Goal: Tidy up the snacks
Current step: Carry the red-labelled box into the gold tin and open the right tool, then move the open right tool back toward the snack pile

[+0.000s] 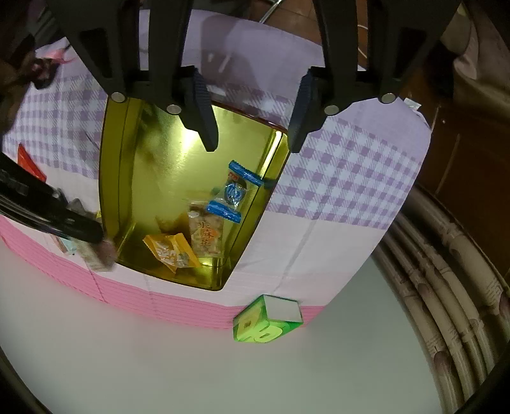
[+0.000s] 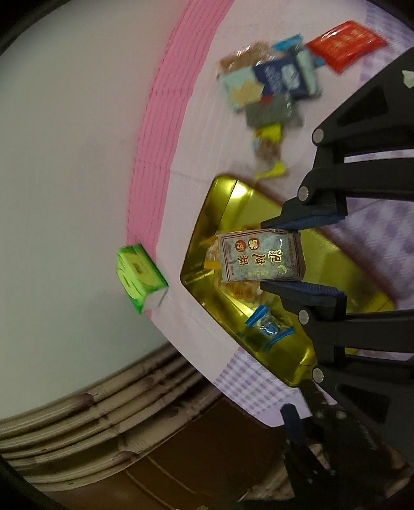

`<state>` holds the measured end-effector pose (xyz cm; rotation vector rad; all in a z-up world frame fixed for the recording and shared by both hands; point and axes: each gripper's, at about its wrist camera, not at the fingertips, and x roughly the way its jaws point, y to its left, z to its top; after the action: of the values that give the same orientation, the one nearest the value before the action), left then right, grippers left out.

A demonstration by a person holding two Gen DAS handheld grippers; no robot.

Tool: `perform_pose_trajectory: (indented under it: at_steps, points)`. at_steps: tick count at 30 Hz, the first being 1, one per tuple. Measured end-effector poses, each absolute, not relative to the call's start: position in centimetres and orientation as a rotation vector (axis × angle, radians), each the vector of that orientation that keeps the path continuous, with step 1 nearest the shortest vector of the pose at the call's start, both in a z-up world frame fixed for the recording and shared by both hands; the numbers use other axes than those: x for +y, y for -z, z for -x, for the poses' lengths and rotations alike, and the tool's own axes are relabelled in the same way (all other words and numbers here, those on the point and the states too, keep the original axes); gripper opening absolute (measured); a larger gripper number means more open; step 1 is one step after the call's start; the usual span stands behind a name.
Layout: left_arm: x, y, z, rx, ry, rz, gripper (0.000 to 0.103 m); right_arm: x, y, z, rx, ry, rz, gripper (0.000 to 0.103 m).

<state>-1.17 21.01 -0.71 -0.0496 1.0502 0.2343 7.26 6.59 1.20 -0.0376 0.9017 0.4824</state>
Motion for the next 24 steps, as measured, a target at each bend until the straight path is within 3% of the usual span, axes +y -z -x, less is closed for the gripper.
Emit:
perform_pose_trajectory:
  at_steps: [24]
  points:
    - [21.6, 1.1, 0.8, 1.062, -0.247, 0.056, 0.058, 10.4, 3.6, -12.3, 1.010, -0.453, 0.027, 0.029]
